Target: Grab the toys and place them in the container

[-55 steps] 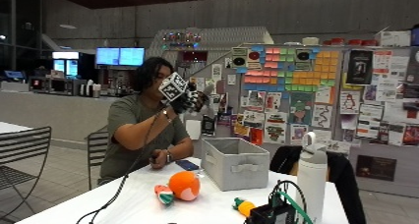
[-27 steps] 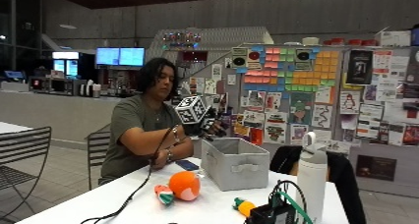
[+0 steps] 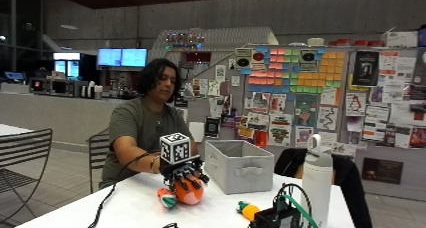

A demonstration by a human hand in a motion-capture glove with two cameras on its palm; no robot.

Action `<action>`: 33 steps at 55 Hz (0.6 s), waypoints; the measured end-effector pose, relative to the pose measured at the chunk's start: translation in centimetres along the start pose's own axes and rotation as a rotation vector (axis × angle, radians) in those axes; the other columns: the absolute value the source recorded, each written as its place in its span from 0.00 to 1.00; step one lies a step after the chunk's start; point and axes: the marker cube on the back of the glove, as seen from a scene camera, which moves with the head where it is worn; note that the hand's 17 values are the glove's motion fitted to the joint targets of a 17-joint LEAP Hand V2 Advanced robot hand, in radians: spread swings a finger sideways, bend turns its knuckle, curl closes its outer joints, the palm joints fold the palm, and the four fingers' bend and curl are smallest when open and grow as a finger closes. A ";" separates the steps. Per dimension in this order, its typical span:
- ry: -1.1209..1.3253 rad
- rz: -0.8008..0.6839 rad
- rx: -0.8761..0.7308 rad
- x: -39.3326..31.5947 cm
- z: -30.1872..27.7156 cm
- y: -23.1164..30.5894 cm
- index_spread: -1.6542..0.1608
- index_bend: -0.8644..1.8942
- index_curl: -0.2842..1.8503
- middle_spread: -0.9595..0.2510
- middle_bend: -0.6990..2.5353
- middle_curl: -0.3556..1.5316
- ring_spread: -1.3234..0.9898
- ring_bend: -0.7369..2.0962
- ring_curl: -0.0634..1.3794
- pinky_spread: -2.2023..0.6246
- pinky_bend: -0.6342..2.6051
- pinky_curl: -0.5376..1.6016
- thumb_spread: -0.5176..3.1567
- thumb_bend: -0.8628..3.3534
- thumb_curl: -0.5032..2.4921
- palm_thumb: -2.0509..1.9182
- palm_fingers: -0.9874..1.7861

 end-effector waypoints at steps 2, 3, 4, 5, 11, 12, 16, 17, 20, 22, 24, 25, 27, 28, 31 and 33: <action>0.006 -0.001 0.002 0.0 1.0 -0.3 0.70 0.46 0.29 0.68 0.31 0.43 0.51 0.43 0.21 0.79 0.48 0.42 0.46 0.20 0.27 0.52 0.32; 0.003 -0.006 0.009 0.0 1.4 -0.4 0.70 0.45 0.28 0.68 0.31 0.43 0.52 0.43 0.21 0.79 0.48 0.42 0.45 0.20 0.27 0.52 0.32; -0.003 -0.014 0.019 -0.1 1.8 -0.5 0.70 0.44 0.28 0.68 0.31 0.43 0.52 0.42 0.21 0.79 0.48 0.42 0.45 0.20 0.27 0.51 0.32; -0.010 -0.024 0.031 -0.1 2.2 -0.7 0.70 0.44 0.28 0.68 0.30 0.43 0.53 0.41 0.20 0.79 0.48 0.42 0.45 0.20 0.27 0.52 0.31; -0.006 -0.049 0.075 -0.4 3.4 -1.8 0.68 0.44 0.28 0.69 0.30 0.42 0.54 0.40 0.20 0.80 0.45 0.41 0.45 0.21 0.28 0.54 0.34; -0.001 -0.050 0.074 -0.5 3.5 -2.0 0.68 0.44 0.29 0.68 0.30 0.42 0.54 0.39 0.20 0.80 0.45 0.40 0.45 0.21 0.28 0.55 0.35; 0.012 -0.058 0.070 -0.6 4.0 -2.7 0.67 0.47 0.30 0.66 0.33 0.43 0.54 0.39 0.19 0.79 0.41 0.39 0.47 0.22 0.29 0.57 0.41; 0.015 -0.060 0.074 -0.7 4.1 -2.8 0.67 0.48 0.30 0.65 0.33 0.43 0.54 0.40 0.19 0.79 0.40 0.38 0.47 0.22 0.29 0.58 0.42; 0.032 -0.071 0.117 -0.9 4.3 -3.1 0.68 0.50 0.31 0.63 0.34 0.43 0.53 0.41 0.20 0.79 0.39 0.38 0.48 0.23 0.30 0.59 0.47; 0.043 -0.085 0.164 -0.9 4.4 -3.2 0.68 0.48 0.30 0.61 0.35 0.44 0.51 0.46 0.21 0.78 0.39 0.37 0.49 0.24 0.30 0.61 0.56; 0.045 -0.097 0.216 -0.9 4.4 -3.3 0.69 0.47 0.30 0.59 0.35 0.44 0.49 0.49 0.22 0.76 0.40 0.37 0.49 0.24 0.31 0.62 0.59; 0.041 -0.101 0.241 -0.9 4.5 -3.3 0.69 0.46 0.30 0.58 0.35 0.44 0.48 0.50 0.22 0.75 0.41 0.38 0.49 0.24 0.31 0.62 0.60; 0.028 -0.105 0.284 -0.8 4.5 -3.2 0.69 0.43 0.29 0.56 0.34 0.44 0.46 0.54 0.25 0.72 0.44 0.39 0.48 0.25 0.32 0.64 0.66; 0.020 -0.107 0.302 -0.8 4.6 -3.1 0.69 0.43 0.29 0.55 0.34 0.44 0.45 0.55 0.26 0.70 0.45 0.40 0.47 0.25 0.32 0.64 0.68; 0.000 -0.115 0.347 -0.7 4.5 -2.9 0.69 0.41 0.30 0.52 0.35 0.45 0.42 0.59 0.30 0.68 0.47 0.41 0.44 0.25 0.34 0.66 0.71; -0.004 -0.123 0.376 -0.7 4.3 -2.8 0.69 0.40 0.30 0.49 0.36 0.47 0.42 0.61 0.32 0.67 0.49 0.43 0.43 0.25 0.34 0.66 0.74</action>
